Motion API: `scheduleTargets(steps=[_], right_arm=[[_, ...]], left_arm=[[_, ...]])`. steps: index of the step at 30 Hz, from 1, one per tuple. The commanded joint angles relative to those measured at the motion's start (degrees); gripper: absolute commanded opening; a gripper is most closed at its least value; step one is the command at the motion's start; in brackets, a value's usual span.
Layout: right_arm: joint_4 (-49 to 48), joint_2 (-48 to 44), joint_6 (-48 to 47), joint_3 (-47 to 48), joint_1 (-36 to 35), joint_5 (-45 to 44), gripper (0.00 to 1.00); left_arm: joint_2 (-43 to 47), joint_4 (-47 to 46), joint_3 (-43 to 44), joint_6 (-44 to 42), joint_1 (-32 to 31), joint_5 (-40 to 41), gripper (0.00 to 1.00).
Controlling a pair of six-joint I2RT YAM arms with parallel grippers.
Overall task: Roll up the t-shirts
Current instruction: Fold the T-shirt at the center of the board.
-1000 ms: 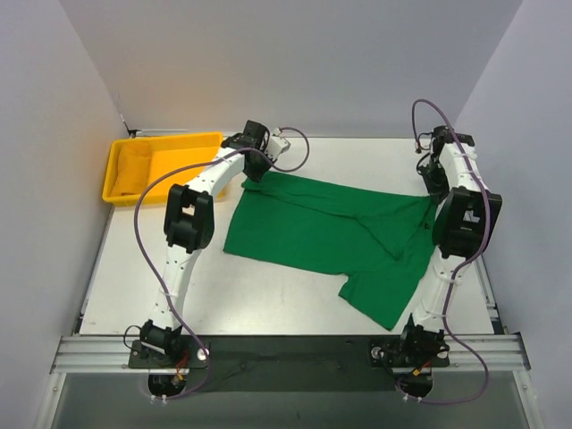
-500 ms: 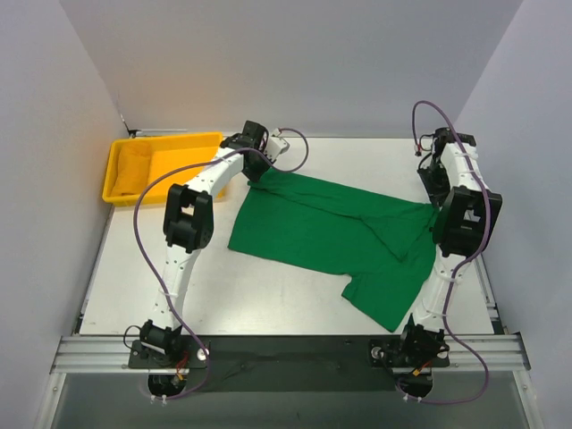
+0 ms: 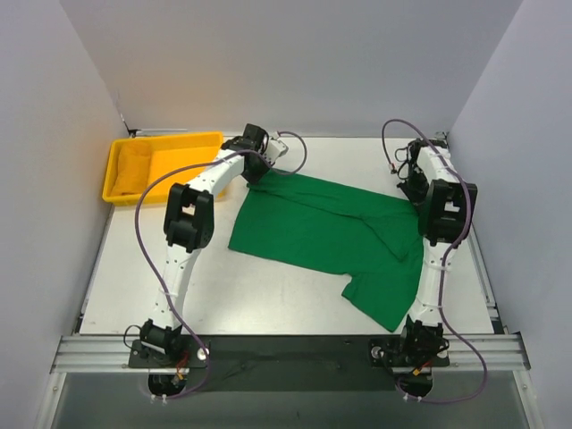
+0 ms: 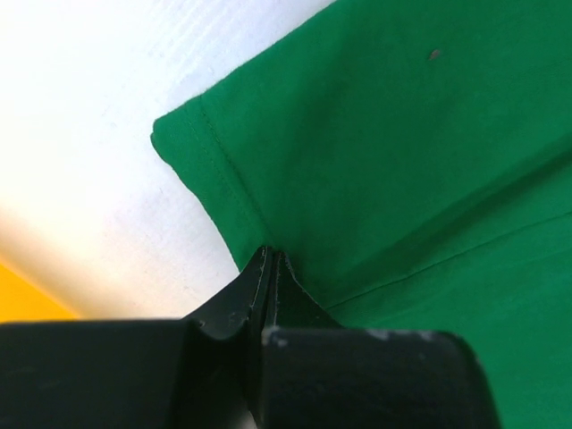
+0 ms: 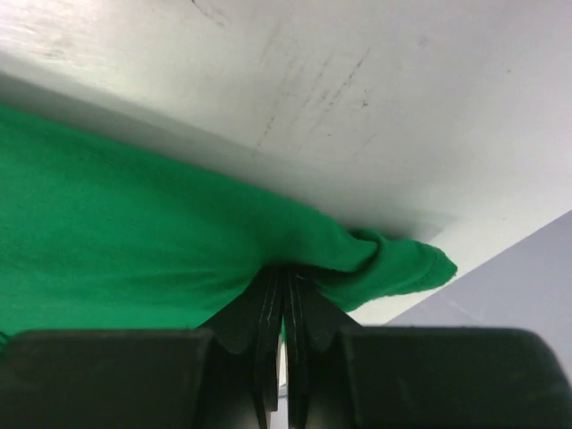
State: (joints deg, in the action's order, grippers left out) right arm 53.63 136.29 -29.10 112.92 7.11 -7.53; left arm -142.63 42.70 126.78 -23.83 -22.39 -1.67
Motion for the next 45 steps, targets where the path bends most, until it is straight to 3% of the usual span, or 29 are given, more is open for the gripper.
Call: scheduleTargets(steps=[1, 8, 14, 20, 25, 27, 29, 30, 32, 38, 40, 41, 42, 45], right_arm=[[6.4, 2.0, -2.3, 4.1, 0.1, -4.7, 0.03], [7.0, 4.6, -6.6, 9.2, -3.1, -5.4, 0.02], [6.7, 10.5, -9.1, 19.6, -6.1, -5.9, 0.00], [-3.2, 12.6, -12.5, 22.3, -6.8, -5.4, 0.00], [-9.8, 9.8, -8.5, 23.1, -6.8, -1.5, 0.00], [-12.7, 6.6, -4.7, 20.9, -5.6, 0.2, 0.06], [-14.2, 0.3, -0.4, 18.3, -5.1, 3.5, 0.20], [-14.9, -1.6, 0.3, 14.6, -4.9, 4.6, 0.34], [-14.7, -7.4, 1.0, 10.5, -4.9, 10.4, 0.46], [-8.6, -16.7, -3.0, -4.3, -5.2, 23.4, 0.47], [-4.6, -15.9, -2.6, -4.6, -5.2, 26.0, 0.41], [-3.6, -15.4, -2.2, -4.5, -5.3, 26.4, 0.30], [-2.4, -14.4, -1.1, -4.4, -5.4, 27.4, 0.27], [-1.2, -12.1, 0.6, -3.4, -6.1, 29.2, 0.34]], left_arm=[[-0.8, -0.8, -2.9, 0.8, 0.3, 3.8, 0.00], [2.0, -0.1, -9.1, 1.5, 1.4, 6.4, 0.00], [8.3, 0.1, -16.7, 2.7, 2.0, 6.8, 0.00], [15.3, 0.9, -19.3, 3.2, 1.2, 6.7, 0.00], [20.1, 0.6, -18.6, 3.7, 0.2, 6.6, 0.00], [21.7, -0.7, -18.1, 4.3, 0.2, 6.4, 0.00], [21.4, -0.5, -17.2, 4.1, 0.2, 5.4, 0.00], [20.6, 0.4, -17.0, 4.1, 0.2, 4.9, 0.00], [19.5, 0.6, -18.1, 4.4, 0.2, 3.4, 0.00], [17.5, 0.6, -22.8, 5.5, 0.2, 1.7, 0.00], [17.6, 0.1, -25.1, 5.6, 0.2, 0.2, 0.00], [17.8, -0.4, -26.0, 5.4, 0.2, 0.2, 0.00], [18.1, -0.7, -28.0, 5.4, 0.2, 0.0, 0.00], [19.7, -1.1, -31.1, 5.4, 0.2, -1.6, 0.00]])
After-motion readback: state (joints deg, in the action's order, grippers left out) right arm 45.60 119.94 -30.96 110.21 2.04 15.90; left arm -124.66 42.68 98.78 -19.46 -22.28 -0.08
